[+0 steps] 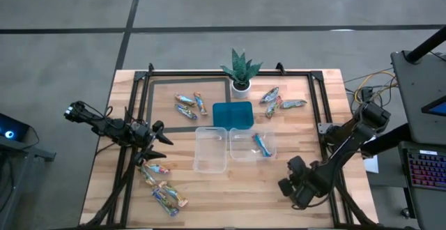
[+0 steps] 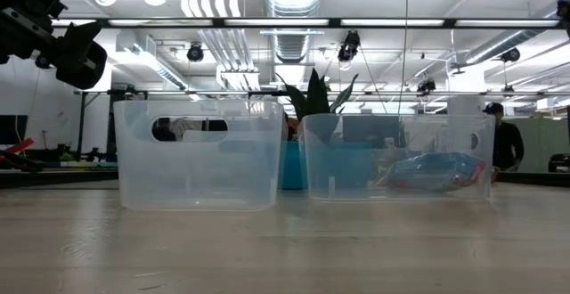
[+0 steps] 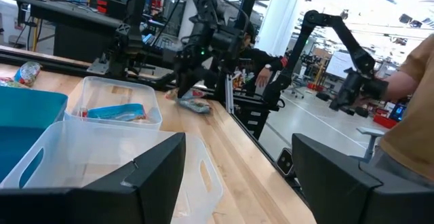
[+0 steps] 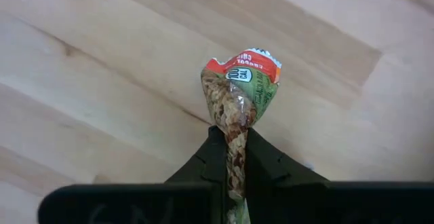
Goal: Pick and place Granola Bars by type
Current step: Put the red granola bar into the right transparent bin
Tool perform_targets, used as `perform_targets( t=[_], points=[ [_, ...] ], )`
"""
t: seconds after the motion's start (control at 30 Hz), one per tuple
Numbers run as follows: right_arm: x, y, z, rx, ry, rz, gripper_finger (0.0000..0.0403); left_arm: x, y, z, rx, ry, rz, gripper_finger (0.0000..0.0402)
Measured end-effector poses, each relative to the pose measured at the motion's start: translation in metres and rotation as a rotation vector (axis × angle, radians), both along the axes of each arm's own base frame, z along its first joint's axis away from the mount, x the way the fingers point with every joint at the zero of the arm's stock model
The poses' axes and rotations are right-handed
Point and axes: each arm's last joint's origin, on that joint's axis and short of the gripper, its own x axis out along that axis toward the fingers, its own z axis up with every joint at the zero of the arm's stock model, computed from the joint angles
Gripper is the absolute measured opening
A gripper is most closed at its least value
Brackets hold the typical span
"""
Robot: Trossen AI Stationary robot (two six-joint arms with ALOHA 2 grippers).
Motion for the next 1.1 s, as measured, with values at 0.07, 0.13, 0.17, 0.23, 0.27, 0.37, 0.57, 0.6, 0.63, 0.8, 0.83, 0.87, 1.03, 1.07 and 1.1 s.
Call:
perform_targets(
  t=[0.07, 0.13, 0.17, 0.23, 0.27, 0.37, 0.57, 0.6, 0.63, 0.8, 0.83, 0.87, 1.03, 1.07, 1.1],
  points=[
    [0.002, 0.002, 0.009, -0.007, 0.002, 0.003, 0.0014, 0.0, 0.0, 0.0, 0.0, 0.0, 0.0, 0.025],
    [0.004, 0.005, 0.018, 0.002, -0.008, -0.002, 0.0014, 0.0, 0.0, 0.0, 0.0, 0.0, 0.0, 0.025],
    [0.006, 0.006, 0.024, 0.008, -0.015, -0.006, 0.0014, 0.0, 0.0, 0.0, 0.0, 0.0, 0.0, 0.025],
    [0.01, 0.008, 0.035, 0.02, -0.027, -0.021, 0.0014, 0.0, 0.0, 0.0, 0.0, 0.0, 0.0, 0.025],
    [0.013, 0.009, 0.041, 0.031, -0.037, -0.027, 0.0014, 0.0, 0.0, 0.0, 0.0, 0.0, 0.0, 0.025],
    [0.024, 0.011, 0.063, 0.076, -0.078, -0.046, 0.0013, 0.0, 0.0, 0.0, 0.0, 0.0, 0.0, 0.025],
    [0.045, 0.002, 0.112, 0.113, -0.158, -0.079, 0.0013, 0.0, 0.0, 0.0, 0.0, 0.0, 0.0, 0.025],
    [0.048, -0.001, 0.12, 0.107, -0.177, -0.09, 0.0013, 0.0, 0.0, 0.0, 0.0, 0.0, 0.0, 0.025],
    [0.052, -0.005, 0.128, 0.099, -0.193, -0.099, 0.0013, 0.0, 0.0, 0.0, 0.0, 0.0, 0.0, 0.025],
    [0.073, -0.03, 0.157, 0.071, -0.229, -0.152, 0.0013, 0.0, 0.0, 0.0, 0.0, 0.0, 0.0, 0.025],
    [0.079, -0.036, 0.16, 0.063, -0.228, -0.157, 0.0013, 0.0, 0.0, 0.0, 0.0, 0.0, 0.0, 0.025],
    [0.084, -0.041, 0.163, 0.056, -0.229, -0.162, 0.0013, 0.0, 0.0, 0.0, 0.001, 0.0, 0.0, 0.025],
    [0.117, -0.073, 0.165, 0.018, -0.227, -0.176, 0.0013, 0.0, 0.0, 0.0, 0.0, 0.0, 0.0, 0.025],
    [0.123, -0.08, 0.163, 0.007, -0.218, -0.178, 0.0013, 0.0, 0.0, 0.0, 0.0, 0.0, 0.0, 0.025],
    [0.129, -0.086, 0.16, -0.004, -0.208, -0.182, 0.0013, 0.0, 0.0, 0.0, 0.0, 0.0, 0.0, 0.025]
  ],
)
